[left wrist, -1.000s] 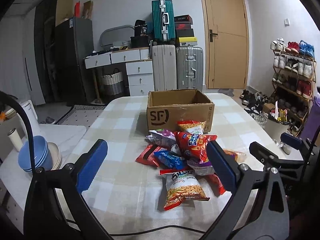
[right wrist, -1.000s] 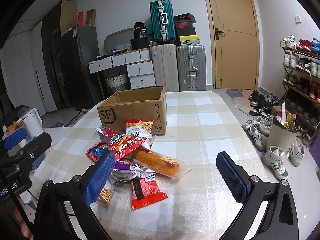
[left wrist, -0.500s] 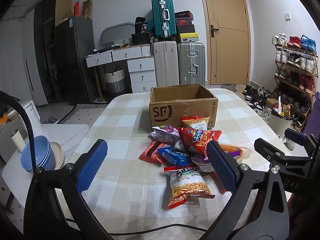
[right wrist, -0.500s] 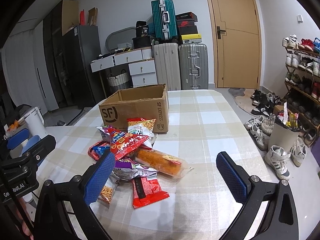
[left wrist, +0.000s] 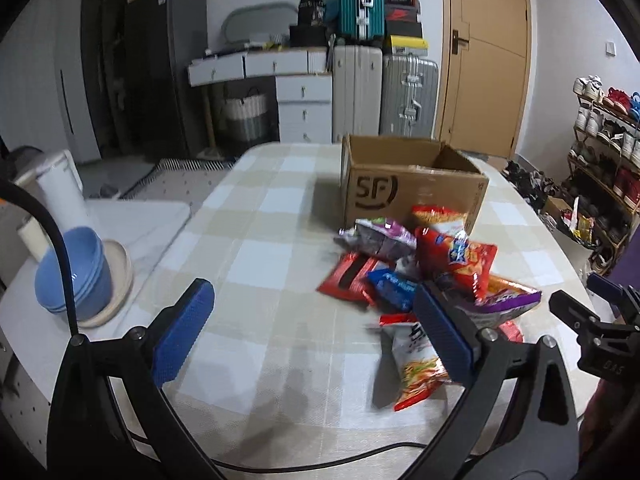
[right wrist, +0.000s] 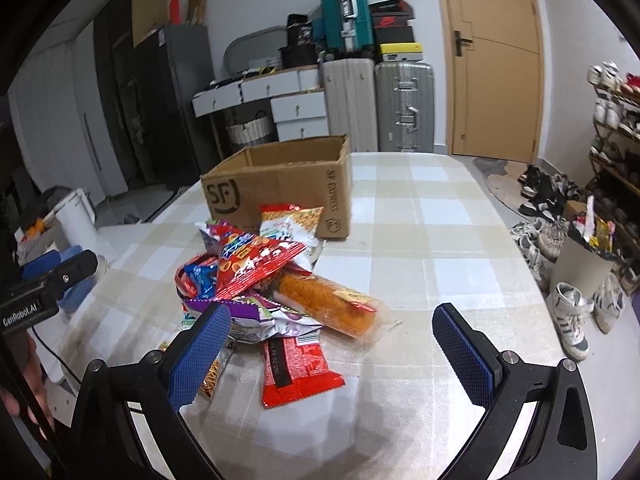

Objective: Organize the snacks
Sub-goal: 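Grasp the white noodle snack bag with the left tool while the right tool grasps the purple-and-white bag, then carry both held bags up and over the open cardboard box, then open both tools to drop the bags into the box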

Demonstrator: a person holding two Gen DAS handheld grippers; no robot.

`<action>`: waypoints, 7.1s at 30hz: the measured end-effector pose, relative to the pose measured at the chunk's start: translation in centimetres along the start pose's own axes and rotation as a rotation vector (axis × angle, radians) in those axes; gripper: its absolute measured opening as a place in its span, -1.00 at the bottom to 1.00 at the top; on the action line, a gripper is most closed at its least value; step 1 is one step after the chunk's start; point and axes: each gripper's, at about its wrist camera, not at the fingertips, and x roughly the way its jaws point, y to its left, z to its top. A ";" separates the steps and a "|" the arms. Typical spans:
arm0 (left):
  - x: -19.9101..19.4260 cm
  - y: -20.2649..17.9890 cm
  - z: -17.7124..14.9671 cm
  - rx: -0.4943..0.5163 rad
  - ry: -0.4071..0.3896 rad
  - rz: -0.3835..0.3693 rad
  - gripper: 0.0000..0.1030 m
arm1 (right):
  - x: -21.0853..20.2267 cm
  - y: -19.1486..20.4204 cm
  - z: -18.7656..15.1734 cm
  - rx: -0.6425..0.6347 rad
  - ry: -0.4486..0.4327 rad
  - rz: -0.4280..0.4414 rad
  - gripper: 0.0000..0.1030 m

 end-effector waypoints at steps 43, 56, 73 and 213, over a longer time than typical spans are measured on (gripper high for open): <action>8.6 -6.0 -4.0 -0.046 0.335 -0.279 0.93 | 2.4 2.2 -0.2 -0.136 0.061 0.215 -0.26; 10.4 -7.9 -4.8 0.007 0.371 -0.250 0.03 | 2.5 0.7 -0.4 -0.101 0.080 0.224 -0.27; 7.6 -4.8 -5.1 0.007 0.343 -0.343 -0.24 | 2.0 0.9 -0.4 -0.069 0.078 0.257 -0.27; 31.2 -10.2 20.9 0.003 0.286 -0.256 0.28 | 18.2 -0.2 18.6 0.083 0.206 0.218 -0.26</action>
